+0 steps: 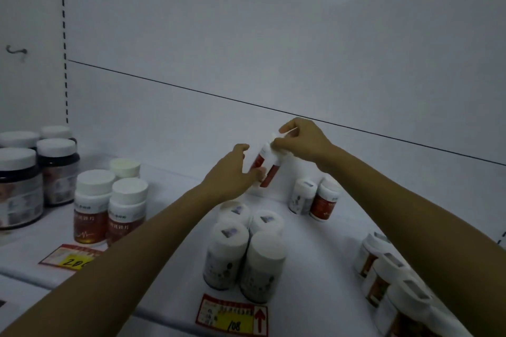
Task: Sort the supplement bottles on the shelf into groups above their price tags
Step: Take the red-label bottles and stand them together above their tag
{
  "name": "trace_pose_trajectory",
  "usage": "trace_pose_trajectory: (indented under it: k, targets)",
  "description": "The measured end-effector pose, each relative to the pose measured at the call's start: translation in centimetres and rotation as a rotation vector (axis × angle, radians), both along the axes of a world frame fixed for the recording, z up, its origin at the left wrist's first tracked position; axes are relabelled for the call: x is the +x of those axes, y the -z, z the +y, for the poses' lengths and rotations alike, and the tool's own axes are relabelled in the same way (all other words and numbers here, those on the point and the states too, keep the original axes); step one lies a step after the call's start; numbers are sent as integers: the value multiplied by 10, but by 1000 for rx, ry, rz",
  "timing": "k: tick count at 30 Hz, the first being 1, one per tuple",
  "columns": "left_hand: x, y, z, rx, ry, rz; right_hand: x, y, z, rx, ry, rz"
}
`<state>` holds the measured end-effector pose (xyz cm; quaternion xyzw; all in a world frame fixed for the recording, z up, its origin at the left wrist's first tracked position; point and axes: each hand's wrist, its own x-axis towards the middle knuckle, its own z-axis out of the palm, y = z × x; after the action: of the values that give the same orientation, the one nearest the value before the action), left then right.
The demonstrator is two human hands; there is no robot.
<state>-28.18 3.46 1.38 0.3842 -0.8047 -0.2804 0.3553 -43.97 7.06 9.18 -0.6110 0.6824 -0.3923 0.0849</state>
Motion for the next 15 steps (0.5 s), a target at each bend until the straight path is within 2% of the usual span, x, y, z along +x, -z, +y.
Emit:
trace_pose_trajectory:
  k: [4, 10, 13, 15]
  targets:
    - [10, -21, 33, 260, 320, 287, 12, -38, 58, -2, -144, -253]
    - [20, -35, 85, 691, 840, 547, 9, -60, 140, -35, -432, -587]
    - [24, -35, 119, 807, 942, 598, 6, -56, 165, -53, -508, -667]
    - [24, -36, 141, 746, 855, 607, 5, -49, 178, -64, -525, -703]
